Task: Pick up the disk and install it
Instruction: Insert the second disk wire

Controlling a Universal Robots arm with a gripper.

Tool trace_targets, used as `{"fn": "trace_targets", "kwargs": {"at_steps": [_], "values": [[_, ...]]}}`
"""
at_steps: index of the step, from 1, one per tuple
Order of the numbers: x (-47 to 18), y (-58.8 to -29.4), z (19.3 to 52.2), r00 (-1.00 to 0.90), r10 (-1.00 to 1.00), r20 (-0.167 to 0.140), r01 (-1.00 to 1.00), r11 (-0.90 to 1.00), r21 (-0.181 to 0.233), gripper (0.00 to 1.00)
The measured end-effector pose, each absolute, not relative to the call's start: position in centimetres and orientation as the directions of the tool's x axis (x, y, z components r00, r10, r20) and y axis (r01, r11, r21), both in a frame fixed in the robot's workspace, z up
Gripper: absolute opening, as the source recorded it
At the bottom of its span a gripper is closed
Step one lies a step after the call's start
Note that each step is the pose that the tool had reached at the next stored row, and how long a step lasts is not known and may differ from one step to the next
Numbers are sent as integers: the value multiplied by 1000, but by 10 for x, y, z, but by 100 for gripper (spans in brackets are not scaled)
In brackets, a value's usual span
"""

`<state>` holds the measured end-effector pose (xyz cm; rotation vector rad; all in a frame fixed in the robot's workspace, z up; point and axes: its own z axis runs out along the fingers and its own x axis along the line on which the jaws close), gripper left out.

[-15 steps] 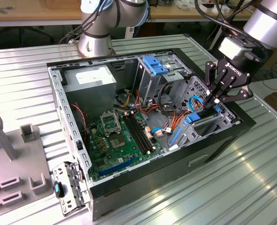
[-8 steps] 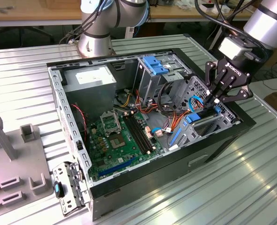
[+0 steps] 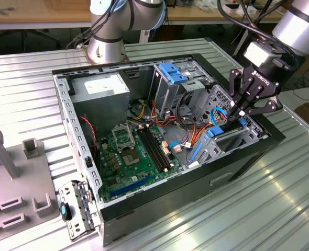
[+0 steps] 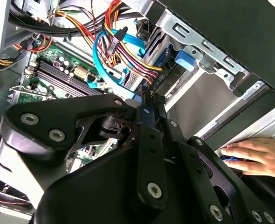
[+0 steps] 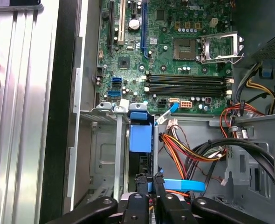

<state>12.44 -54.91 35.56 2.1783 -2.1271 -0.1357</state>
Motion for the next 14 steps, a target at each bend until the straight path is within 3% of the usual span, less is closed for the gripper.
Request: {"fn": "trace_targets", "kwargs": {"at_steps": [5, 8, 14], "values": [[124, -556, 356, 7, -1000, -8, -992, -8, 129, 16], [124, -560, 355, -3, -998, -59, -992, -4, 129, 16], [124, -565, 354, -13, -998, -61, -992, 5, 129, 16]]}}
